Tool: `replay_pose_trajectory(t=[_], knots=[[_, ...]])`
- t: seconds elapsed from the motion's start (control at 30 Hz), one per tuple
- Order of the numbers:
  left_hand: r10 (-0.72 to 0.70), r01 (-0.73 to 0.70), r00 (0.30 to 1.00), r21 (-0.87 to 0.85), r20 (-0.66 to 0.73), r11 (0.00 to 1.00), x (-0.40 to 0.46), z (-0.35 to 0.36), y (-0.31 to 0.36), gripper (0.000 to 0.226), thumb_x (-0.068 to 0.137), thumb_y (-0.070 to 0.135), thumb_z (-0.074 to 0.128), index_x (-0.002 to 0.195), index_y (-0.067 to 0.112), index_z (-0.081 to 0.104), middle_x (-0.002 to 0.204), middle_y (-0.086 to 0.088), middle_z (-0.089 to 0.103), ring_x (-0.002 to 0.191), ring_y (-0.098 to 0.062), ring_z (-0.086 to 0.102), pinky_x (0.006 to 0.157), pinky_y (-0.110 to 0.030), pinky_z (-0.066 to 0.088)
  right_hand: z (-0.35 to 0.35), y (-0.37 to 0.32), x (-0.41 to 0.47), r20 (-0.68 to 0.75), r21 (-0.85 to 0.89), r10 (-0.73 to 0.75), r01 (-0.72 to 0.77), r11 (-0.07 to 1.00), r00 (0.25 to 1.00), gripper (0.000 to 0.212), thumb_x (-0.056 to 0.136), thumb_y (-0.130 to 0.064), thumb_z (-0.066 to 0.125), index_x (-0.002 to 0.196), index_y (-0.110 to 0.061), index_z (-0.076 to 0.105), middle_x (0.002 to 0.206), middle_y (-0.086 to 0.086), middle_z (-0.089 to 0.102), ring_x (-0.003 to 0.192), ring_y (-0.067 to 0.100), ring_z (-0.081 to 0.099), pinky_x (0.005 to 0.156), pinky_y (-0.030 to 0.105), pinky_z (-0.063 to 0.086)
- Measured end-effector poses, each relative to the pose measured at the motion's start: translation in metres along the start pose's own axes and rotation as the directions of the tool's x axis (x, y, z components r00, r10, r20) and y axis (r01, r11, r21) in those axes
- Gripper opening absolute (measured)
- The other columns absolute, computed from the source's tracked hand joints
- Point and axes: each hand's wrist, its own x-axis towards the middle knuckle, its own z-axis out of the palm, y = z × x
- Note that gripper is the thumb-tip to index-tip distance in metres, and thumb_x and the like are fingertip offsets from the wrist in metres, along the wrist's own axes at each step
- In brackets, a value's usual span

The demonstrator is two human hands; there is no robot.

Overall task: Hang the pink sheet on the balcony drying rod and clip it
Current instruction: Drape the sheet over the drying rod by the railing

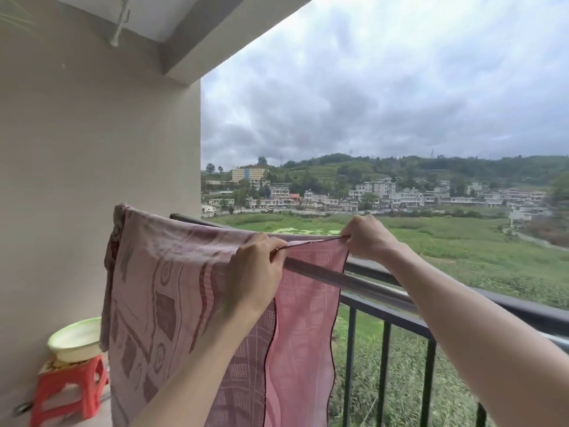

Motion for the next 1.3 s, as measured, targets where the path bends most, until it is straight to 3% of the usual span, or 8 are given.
replay_pose_trajectory(t=[0.4,0.53,0.63,0.73,0.87,0.97,1.1,1.3], knots=[[0.090,-0.066,0.985,-0.157,0.149,0.985,-0.065,0.040,0.127,0.016,0.085,0.022,0.063,0.098,0.020,0.071,0.074,0.016,0.055,0.059,0.006,0.049,0.055,-0.004,0.039,-0.071,0.093,-0.098,0.077,0.050,0.093,-0.097,0.994,0.993,0.030,0.084,0.006,0.048,0.102,-0.003,0.070,0.093,0.015,0.072,0.081,0.023,0.067,0.080,0.033,0.056],[0.121,-0.073,0.974,-0.238,0.193,0.968,-0.091,0.050,0.148,0.016,0.085,0.017,0.063,0.098,0.023,0.071,0.090,0.014,0.067,0.076,0.003,0.060,0.069,-0.010,0.050,-0.090,0.107,-0.129,0.119,0.040,0.139,-0.145,0.989,0.983,0.029,0.083,0.005,0.048,0.094,-0.003,0.073,0.085,0.016,0.073,0.063,0.016,0.061,0.049,0.017,0.046],[0.138,-0.075,0.967,-0.276,0.214,0.958,-0.106,0.048,0.162,0.015,0.084,0.014,0.064,0.096,0.019,0.072,0.087,0.015,0.065,0.072,0.004,0.059,0.068,-0.007,0.048,-0.101,0.113,-0.149,0.123,0.044,0.163,-0.169,0.985,0.979,0.028,0.083,0.004,0.047,0.090,-0.003,0.073,0.084,0.016,0.072,0.062,0.017,0.059,0.037,0.009,0.037],[0.112,-0.052,0.977,-0.307,0.182,0.950,-0.110,0.039,0.178,0.014,0.084,0.012,0.065,0.095,0.015,0.072,0.091,0.007,0.071,0.078,0.001,0.062,0.071,-0.003,0.045,-0.111,0.115,-0.163,0.126,0.068,0.153,-0.162,0.984,0.980,0.028,0.084,0.006,0.044,0.088,0.001,0.071,0.086,0.017,0.072,0.064,0.021,0.063,0.039,0.013,0.040],[0.107,-0.055,0.985,-0.340,0.136,0.939,-0.112,0.020,0.211,0.013,0.084,0.013,0.064,0.095,0.012,0.071,0.089,0.006,0.069,0.070,0.006,0.058,0.064,-0.001,0.042,-0.134,0.129,-0.180,0.108,0.122,0.164,-0.177,0.977,0.981,0.022,0.089,0.000,0.048,0.090,0.002,0.070,0.083,0.016,0.072,0.050,0.007,0.054,0.036,0.009,0.037],[0.088,-0.048,0.991,-0.349,0.101,0.936,-0.115,0.014,0.238,0.012,0.085,0.014,0.063,0.094,0.013,0.072,0.087,0.006,0.068,0.069,0.007,0.056,0.061,-0.001,0.041,-0.148,0.145,-0.196,0.066,0.186,0.174,-0.184,0.965,0.983,0.021,0.093,-0.011,0.051,0.090,-0.003,0.070,0.072,0.008,0.070,0.051,0.007,0.055,0.046,0.016,0.041],[0.018,0.003,0.998,-0.340,0.058,0.941,-0.127,0.016,0.269,0.012,0.085,0.017,0.063,0.093,0.013,0.072,0.086,0.005,0.070,0.073,0.002,0.060,0.064,-0.003,0.044,-0.157,0.159,-0.219,0.059,0.220,0.133,-0.143,0.965,0.989,0.029,0.091,-0.002,0.045,0.069,-0.008,0.064,0.063,0.006,0.065,0.059,0.013,0.064,0.059,0.030,0.051],[0.116,-0.050,0.981,-0.371,0.158,0.927,-0.152,0.043,0.324,0.011,0.084,0.012,0.064,0.092,0.011,0.071,0.085,0.003,0.070,0.067,0.005,0.056,0.064,-0.002,0.042,-0.177,0.213,-0.251,0.001,0.241,0.243,-0.236,0.941,0.970,0.033,0.086,0.002,0.042,0.061,-0.005,0.063,0.066,0.011,0.066,0.053,0.014,0.057,0.041,0.017,0.041]])
